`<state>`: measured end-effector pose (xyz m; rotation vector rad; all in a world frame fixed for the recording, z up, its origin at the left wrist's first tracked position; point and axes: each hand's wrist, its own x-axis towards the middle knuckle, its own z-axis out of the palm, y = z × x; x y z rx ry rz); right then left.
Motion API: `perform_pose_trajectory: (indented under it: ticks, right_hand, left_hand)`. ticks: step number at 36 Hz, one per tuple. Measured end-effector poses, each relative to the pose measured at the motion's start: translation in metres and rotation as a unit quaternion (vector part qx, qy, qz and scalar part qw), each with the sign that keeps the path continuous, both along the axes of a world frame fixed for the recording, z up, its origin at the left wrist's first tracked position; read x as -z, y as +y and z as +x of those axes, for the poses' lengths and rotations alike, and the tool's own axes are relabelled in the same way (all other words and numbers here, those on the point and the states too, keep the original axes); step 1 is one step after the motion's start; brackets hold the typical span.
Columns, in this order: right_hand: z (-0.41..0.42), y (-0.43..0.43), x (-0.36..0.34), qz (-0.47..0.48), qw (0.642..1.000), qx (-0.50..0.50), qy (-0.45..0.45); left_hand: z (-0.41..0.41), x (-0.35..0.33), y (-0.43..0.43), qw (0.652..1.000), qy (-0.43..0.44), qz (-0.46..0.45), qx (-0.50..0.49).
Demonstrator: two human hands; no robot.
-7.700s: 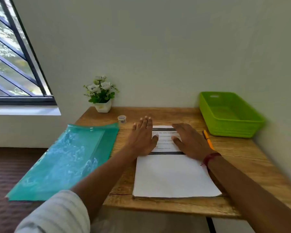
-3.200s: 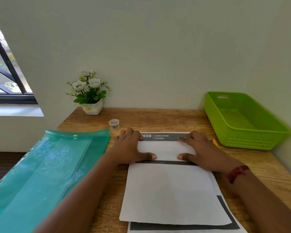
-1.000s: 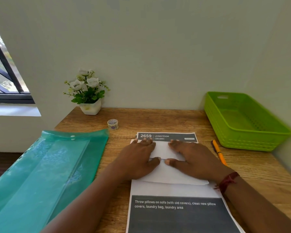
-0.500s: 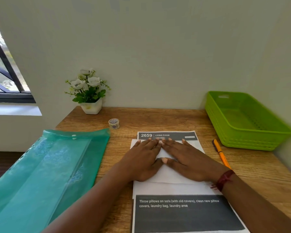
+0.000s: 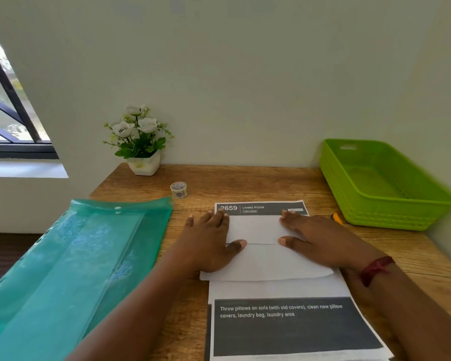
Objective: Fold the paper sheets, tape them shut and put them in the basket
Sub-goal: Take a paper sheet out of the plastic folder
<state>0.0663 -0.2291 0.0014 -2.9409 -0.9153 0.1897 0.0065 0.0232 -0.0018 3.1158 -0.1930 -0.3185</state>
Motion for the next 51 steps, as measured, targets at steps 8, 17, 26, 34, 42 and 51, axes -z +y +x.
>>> perform_pose_trajectory:
  ticks: [8,17,26,34,42,51]
  right_hand:
    - [-0.003,-0.002,0.001,0.086,0.996,0.019,-0.026]
    - [-0.001,0.001,0.008,0.112,0.993,0.019,-0.040]
    - [0.005,0.002,0.015,0.145,0.989,0.026,-0.033]
    - [0.008,0.003,0.020,0.138,0.990,0.014,-0.039]
    - [0.006,0.005,0.018,0.198,0.979,0.004,-0.057]
    - [0.009,0.007,0.014,0.339,0.935,0.026,-0.098]
  left_hand:
    - [0.007,-0.010,0.024,0.994,-0.061,-0.086,0.012]
    - [0.016,-0.008,0.031,0.990,-0.044,-0.130,-0.023]
    - [0.022,-0.005,0.033,0.988,-0.028,-0.145,-0.041]
    - [0.020,-0.007,0.030,0.974,-0.053,-0.219,-0.036]
    - [0.017,-0.015,0.028,0.949,-0.126,-0.285,-0.038]
    - [0.014,-0.021,0.030,0.898,-0.158,-0.402,-0.084]
